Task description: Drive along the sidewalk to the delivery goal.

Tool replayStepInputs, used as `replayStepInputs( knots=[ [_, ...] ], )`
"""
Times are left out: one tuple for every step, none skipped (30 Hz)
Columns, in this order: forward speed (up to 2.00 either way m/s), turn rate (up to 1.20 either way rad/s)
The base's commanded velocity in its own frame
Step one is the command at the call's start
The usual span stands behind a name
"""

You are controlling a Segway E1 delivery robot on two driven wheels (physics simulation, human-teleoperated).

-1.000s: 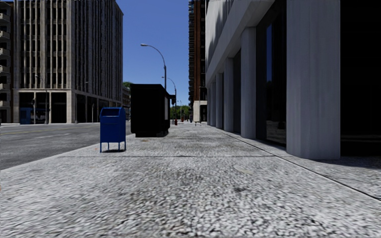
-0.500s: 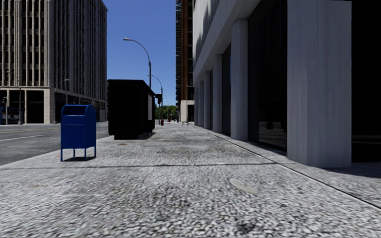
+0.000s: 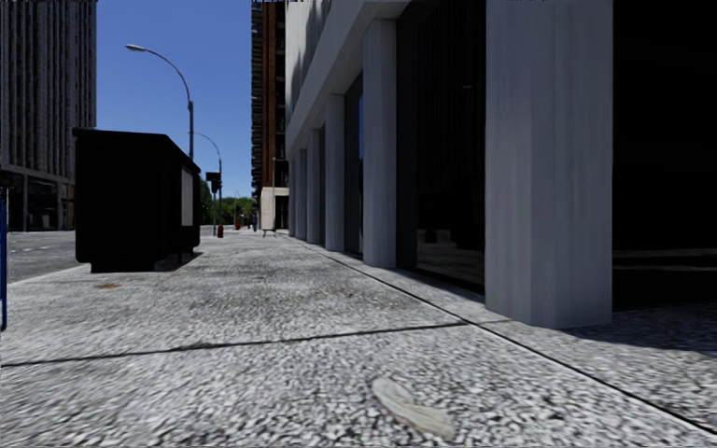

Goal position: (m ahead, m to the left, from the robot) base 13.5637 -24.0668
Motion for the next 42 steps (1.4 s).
replayStepInputs(
  knots=[
    [1.55,-1.2],
    [1.55,-1.2],
    [1.55,-1.2],
    [1.55,-1.2],
    [1.55,-1.2],
    [1.55,-1.2],
    [1.55,-1.2],
    [1.55,-1.2],
    [1.55,-1.2],
    [1.55,-1.2],
    [1.55,-1.2],
    [1.55,-1.2],
    [1.55,-1.2],
    [1.55,-1.2],
    [1.55,-1.2],
    [1.55,-1.2],
    [1.55,-1.2],
    [1.55,-1.08],
    [1.55,-0.6],
    [1.55,-0.6],
    [1.55,-0.54],
    [1.55,-0.53],
    [1.55,-0.53],
    [1.55,-0.53],
    [1.55,-0.63],
    [1.55,-0.74],
    [1.55,-0.74],
    [1.55,-0.77],
    [1.55,-0.77],
    [1.55,-0.02],
    [1.55,0.0],
    [1.55,0.0],
    [1.55,0.0],
    [1.55,0.0],
    [1.55,0.0],
    [1.55,0.0],
    [1.55,0.0],
    [1.55,0.0],
    [1.55,0.0],
    [1.55,0.0],
    [1.55,0.0],
    [1.55,0.0]
  ],
)
